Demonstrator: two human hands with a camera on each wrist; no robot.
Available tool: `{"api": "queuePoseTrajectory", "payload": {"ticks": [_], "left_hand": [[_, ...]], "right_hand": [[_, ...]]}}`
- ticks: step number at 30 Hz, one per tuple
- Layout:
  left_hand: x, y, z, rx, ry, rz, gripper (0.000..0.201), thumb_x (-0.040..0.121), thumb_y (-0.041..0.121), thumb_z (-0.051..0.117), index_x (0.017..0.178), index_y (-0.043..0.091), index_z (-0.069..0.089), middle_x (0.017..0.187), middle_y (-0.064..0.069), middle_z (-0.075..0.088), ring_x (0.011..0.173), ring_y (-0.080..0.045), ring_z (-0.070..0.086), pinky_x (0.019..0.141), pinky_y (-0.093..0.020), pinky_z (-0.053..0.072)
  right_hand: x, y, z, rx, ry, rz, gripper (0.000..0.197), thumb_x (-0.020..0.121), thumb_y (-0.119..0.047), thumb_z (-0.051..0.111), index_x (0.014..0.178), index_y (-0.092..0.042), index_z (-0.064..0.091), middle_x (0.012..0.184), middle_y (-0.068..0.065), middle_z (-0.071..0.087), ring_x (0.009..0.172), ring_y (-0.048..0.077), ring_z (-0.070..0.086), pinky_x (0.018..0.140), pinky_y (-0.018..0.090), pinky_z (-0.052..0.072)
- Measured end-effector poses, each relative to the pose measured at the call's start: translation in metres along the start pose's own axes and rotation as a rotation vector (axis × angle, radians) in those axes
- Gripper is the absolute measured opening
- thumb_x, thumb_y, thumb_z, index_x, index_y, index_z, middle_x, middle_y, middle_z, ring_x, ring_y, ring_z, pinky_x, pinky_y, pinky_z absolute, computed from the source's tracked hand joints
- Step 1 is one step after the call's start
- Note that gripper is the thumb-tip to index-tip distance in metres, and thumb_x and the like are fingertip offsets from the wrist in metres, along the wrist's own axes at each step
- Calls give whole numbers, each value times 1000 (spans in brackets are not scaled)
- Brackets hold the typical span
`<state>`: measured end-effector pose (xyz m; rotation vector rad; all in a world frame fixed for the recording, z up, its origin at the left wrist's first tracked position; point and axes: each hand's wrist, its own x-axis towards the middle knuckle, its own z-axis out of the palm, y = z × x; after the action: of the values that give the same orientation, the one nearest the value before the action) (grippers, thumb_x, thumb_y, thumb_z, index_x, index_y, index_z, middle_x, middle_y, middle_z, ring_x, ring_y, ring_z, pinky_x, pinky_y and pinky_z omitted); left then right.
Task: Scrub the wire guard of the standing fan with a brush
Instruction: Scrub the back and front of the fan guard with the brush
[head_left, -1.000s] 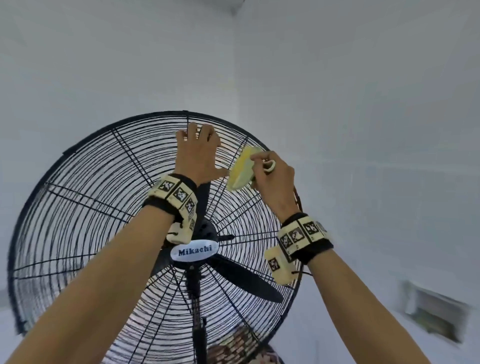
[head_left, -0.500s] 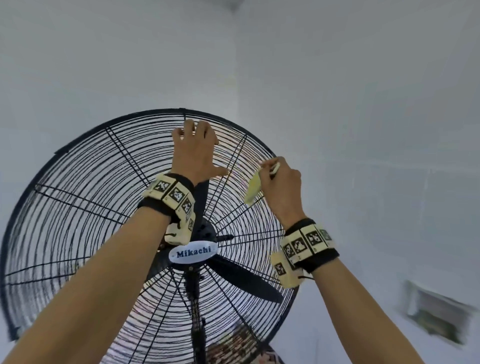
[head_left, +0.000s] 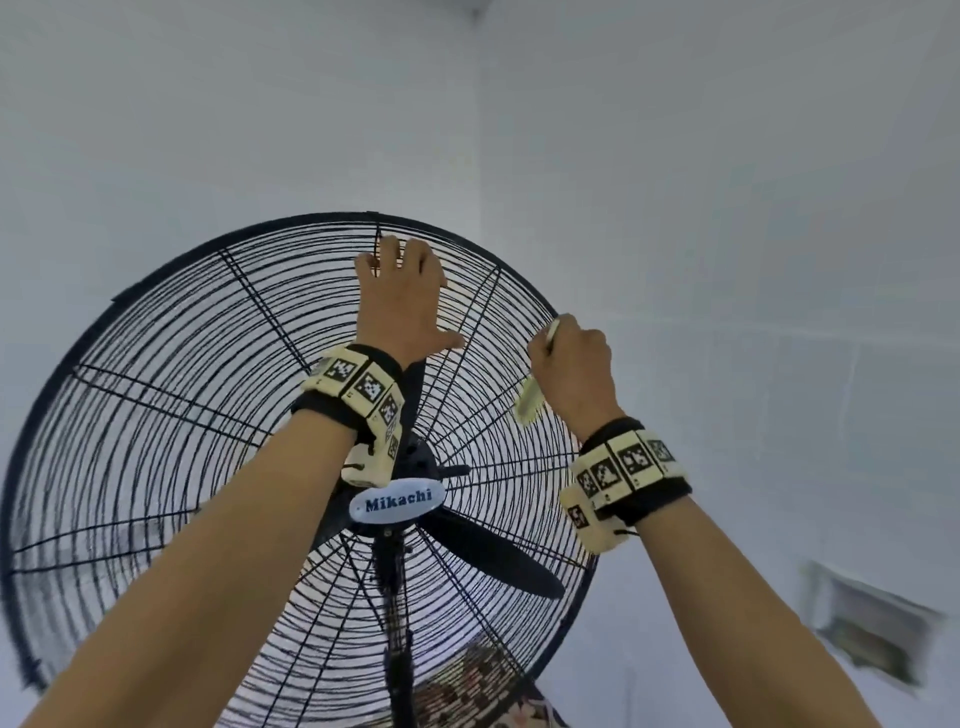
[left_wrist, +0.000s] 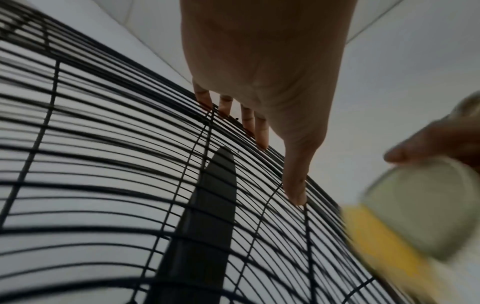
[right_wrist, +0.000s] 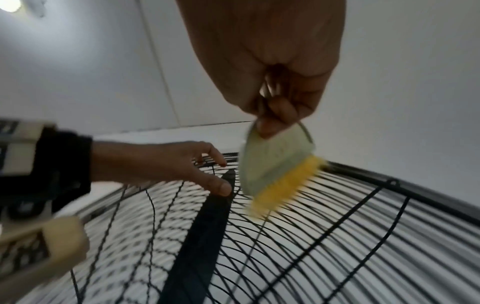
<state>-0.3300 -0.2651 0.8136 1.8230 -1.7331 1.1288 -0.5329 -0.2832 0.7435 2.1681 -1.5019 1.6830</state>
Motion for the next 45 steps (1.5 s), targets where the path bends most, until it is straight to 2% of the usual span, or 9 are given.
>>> {"api": "queuePoseTrajectory", "payload": {"ticks": [6,9,13,20,25,29,33,36,45], "left_hand": [[-4,-1,0,-60,10,2,87,65,73,80,127,20,53,144,-4,42,140,-36,30,105,-52,31],[-4,-7,-1,-73,12,-3,82,66,71,80,126,21,53,144,-2,42,139,-36,31,105,-52,31],[-6,-3,-3,-67,8,-15,82,67,69,81,126,21,52,145,-4,41,142,-37,28,107,-53,29],[-8,-1,1,-142,32,-46,82,64,62,86,127,20,55,150,-2,41,144,-37,25,109,-53,25],[-11,4,1,-102,10,-50,87,70,61,85,138,19,50,155,-6,36,147,-43,23,114,-59,27],[0,11,0,-132,177,56,91,76,58,77,151,23,40,158,-8,33,144,-42,31,111,-60,33],[43,4,-5,-40,-34,139,96,85,69,66,163,34,21,170,1,17,155,-35,16,123,-65,11],[59,0,5,8,-158,155,98,80,81,61,161,37,26,169,4,22,156,-31,15,123,-68,1],[59,-2,10,-44,-46,138,97,67,85,70,148,39,43,158,2,38,150,-32,24,122,-59,12]], "right_hand": [[24,-20,-17,581,238,-40,17,104,-25,54,111,-14,65,82,4,72,60,19,70,55,28,56],[30,-14,-13,528,221,-16,18,103,-21,53,112,-12,66,85,8,73,65,21,68,63,38,57],[35,1,-19,47,12,46,27,105,-23,46,114,-2,60,107,20,64,96,28,53,74,29,34],[44,-14,-19,507,54,-47,20,100,-33,49,103,-27,67,91,-4,72,81,33,69,74,48,60],[44,17,-26,140,18,-30,29,106,-28,44,109,-7,64,98,11,70,95,30,64,82,35,50],[59,7,-34,516,45,-34,22,102,-29,55,104,-14,71,92,-2,71,90,22,71,83,43,61],[73,1,-25,637,55,6,16,98,-28,60,104,-20,73,97,-3,74,93,19,72,81,47,62],[70,33,-21,439,41,109,17,97,-22,58,102,-13,71,96,4,73,97,28,70,86,39,58],[103,57,-29,-53,61,176,27,102,-18,53,120,1,60,122,22,62,115,37,57,78,30,36]]}}
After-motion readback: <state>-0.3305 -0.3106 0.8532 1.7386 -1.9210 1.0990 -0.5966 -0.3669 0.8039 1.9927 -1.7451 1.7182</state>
